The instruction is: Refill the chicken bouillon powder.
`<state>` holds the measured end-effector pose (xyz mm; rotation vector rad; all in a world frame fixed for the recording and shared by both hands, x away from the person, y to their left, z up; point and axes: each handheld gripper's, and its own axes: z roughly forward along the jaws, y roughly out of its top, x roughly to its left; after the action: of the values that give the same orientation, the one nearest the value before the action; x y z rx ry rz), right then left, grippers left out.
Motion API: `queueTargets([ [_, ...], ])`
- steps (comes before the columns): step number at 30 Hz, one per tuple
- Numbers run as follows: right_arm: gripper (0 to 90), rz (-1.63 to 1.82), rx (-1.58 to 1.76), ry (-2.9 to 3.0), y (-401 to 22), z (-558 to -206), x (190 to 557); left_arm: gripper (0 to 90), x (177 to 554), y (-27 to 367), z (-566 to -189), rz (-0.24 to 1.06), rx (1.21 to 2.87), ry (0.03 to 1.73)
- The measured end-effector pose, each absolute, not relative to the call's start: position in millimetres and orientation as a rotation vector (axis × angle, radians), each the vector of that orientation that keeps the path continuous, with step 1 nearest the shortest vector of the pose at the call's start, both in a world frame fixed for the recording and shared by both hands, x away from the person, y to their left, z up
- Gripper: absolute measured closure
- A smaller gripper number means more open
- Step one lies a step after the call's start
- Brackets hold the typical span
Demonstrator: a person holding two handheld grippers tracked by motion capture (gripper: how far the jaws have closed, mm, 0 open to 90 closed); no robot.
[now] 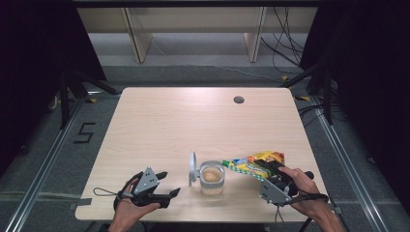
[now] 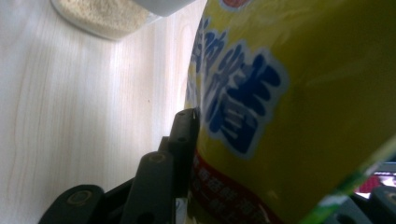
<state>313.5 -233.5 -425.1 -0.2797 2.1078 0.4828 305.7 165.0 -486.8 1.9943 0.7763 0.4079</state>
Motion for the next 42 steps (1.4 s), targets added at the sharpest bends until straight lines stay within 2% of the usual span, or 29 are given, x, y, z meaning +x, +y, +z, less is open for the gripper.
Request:
queueTargets([
  [23, 73.1, 1.026, 0.122, 2.174, -252.7, -441.8, 338.7, 27.6, 305.9, 164.2, -487.3, 0.410, 1.995, 0.771],
  [32, 74.4, 1.102, 0.189, 2.166, -256.6, -446.9, 348.5, 27.6, 306.1, 165.1, -486.8, 0.414, 2.001, 0.765],
  [42, 73.3, 1.208, 0.418, 2.127, -277.5, -452.5, 349.9, 27.6, 305.5, 164.4, -487.2, 0.409, 1.998, 0.773],
])
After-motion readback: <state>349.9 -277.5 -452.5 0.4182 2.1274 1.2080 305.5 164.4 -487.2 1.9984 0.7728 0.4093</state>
